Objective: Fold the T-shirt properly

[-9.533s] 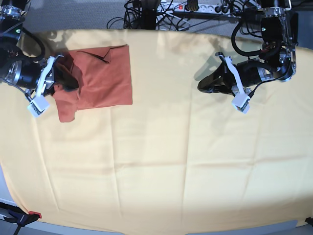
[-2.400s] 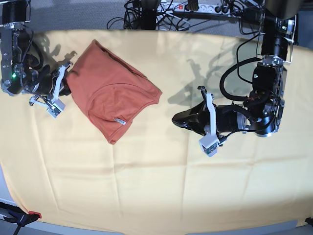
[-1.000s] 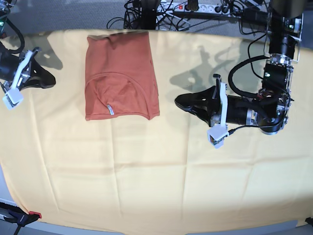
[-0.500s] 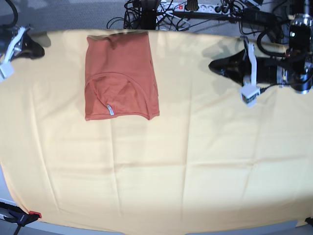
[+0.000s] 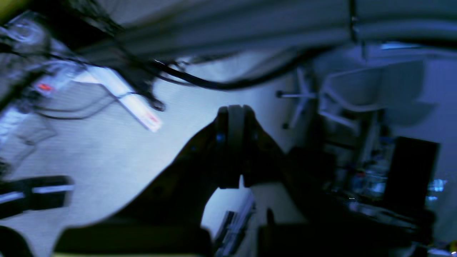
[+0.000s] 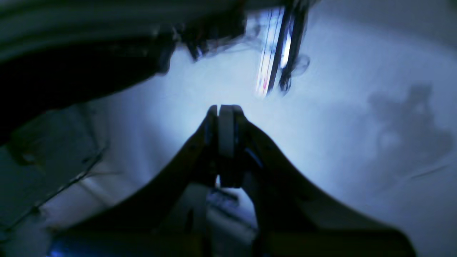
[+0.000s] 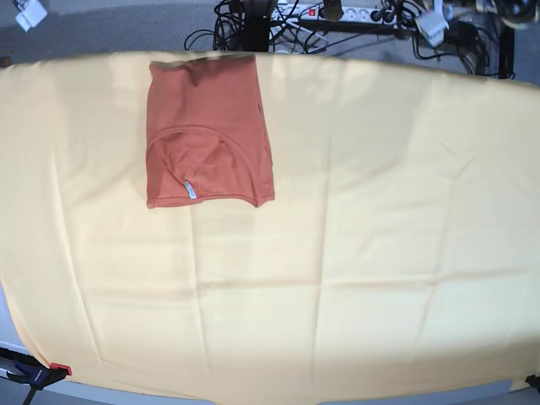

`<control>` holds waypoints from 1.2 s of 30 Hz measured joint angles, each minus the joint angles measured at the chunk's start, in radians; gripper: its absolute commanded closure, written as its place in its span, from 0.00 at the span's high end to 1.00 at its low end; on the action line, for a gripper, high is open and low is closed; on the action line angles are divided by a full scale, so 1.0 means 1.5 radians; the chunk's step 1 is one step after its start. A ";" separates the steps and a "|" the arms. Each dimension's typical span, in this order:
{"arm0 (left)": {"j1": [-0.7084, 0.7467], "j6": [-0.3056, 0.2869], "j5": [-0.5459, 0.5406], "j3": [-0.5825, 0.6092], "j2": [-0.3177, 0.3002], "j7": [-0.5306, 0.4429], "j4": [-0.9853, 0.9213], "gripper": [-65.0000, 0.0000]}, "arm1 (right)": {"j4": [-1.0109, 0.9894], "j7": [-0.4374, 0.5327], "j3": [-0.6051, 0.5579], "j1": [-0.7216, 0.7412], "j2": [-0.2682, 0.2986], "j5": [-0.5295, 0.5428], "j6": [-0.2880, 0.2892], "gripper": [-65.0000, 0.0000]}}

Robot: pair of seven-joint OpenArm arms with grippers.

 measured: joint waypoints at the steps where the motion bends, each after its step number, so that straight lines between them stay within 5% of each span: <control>1: 0.017 0.001 0.041 0.000 0.021 -0.003 -0.001 0.00 | -0.011 0.002 -0.009 -0.001 -0.005 0.002 0.000 0.00; 5: 0.045 0.001 0.138 0.000 0.089 -0.044 -0.047 0.00 | -0.066 0.013 -0.079 0.004 -0.004 0.008 0.001 0.00; 10: 0.009 0.000 0.189 0.001 0.119 -0.117 -0.188 0.00 | -0.160 0.192 -0.195 0.023 -0.007 -0.239 -0.002 0.00; 15: -0.098 -0.003 0.293 0.045 0.119 -0.210 -0.394 0.00 | -0.292 0.359 -0.321 0.120 -0.007 -0.397 -0.002 0.00; 19: -0.185 0.000 0.416 0.114 0.122 -0.356 -0.599 0.00 | -0.426 0.451 -0.430 0.205 -0.007 -0.494 -0.004 0.00; 24: -0.290 0.002 0.593 0.220 0.126 -0.635 -0.841 0.00 | -0.594 0.587 -0.549 0.323 -0.020 -0.603 -0.010 0.00; 27: -0.351 0.003 0.711 0.273 0.153 -0.780 -0.955 0.00 | -0.680 0.648 -0.585 0.384 -0.051 -0.685 -0.093 0.00; 29: -0.379 0.048 0.758 0.306 0.174 -0.890 -1.013 0.00 | -0.728 0.708 -0.596 0.408 -0.077 -0.725 -0.132 0.00; 31: -0.398 0.148 0.789 0.335 0.198 -0.966 -1.056 0.00 | -0.768 0.769 -0.602 0.426 -0.108 -0.770 -0.165 0.00; 34: -0.405 0.236 0.797 0.382 0.234 -1.001 -1.076 0.00 | -0.799 0.821 -0.607 0.444 -0.151 -0.809 -0.198 0.00; 36: -0.405 0.242 0.802 0.412 0.260 -0.999 -1.076 0.00 | -0.802 0.822 -0.607 0.449 -0.172 -0.809 -0.206 0.00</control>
